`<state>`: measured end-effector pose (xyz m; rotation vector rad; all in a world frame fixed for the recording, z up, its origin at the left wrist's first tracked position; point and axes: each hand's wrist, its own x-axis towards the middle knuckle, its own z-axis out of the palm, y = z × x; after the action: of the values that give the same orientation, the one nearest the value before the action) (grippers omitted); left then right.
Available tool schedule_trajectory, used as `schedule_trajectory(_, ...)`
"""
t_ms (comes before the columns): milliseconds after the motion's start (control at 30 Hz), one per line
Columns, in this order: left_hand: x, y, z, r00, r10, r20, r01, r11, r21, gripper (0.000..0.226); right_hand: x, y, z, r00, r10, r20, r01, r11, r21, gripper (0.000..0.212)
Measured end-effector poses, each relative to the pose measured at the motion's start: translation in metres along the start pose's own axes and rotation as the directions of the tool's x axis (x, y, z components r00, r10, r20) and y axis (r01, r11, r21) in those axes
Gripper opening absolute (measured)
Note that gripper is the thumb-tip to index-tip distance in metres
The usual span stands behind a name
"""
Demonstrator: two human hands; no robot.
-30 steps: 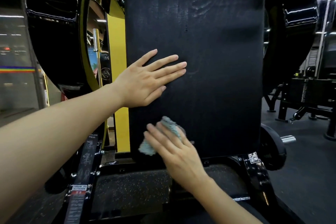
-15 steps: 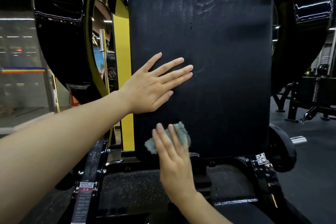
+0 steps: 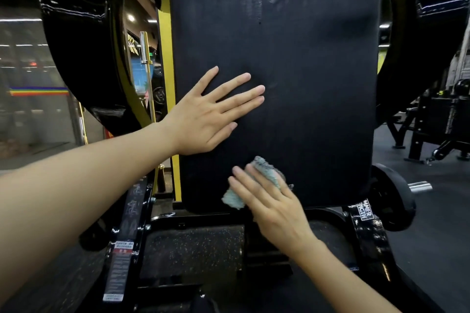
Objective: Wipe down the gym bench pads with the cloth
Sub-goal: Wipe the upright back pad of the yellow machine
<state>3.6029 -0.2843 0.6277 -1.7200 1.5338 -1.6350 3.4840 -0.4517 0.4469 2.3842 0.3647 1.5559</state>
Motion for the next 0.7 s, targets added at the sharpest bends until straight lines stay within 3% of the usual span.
schedule_trajectory(300, -0.002, 0.013, 0.0, 1.0, 0.014, 0.008, -0.014, 1.0, -0.007, 0.059, -0.041, 0.078, -0.042, 0.982, 0.169, -0.08, -0.178, 0.976, -0.123, 0.065)
schedule_trajectory(600, -0.003, 0.017, 0.003, 1.0, 0.007, 0.003, -0.007, 1.0, -0.016, 0.059, 0.036, 0.121, -0.061, 0.916, 0.345, -0.204, -0.351, 0.936, 0.003, 0.053)
schedule_trajectory(700, -0.004, 0.019, 0.004, 1.0, 0.0, 0.004, 0.0, 1.0, -0.025, 0.059, 0.059, 0.121, -0.062, 0.858, 0.445, -0.256, -0.444, 0.894, 0.065, 0.052)
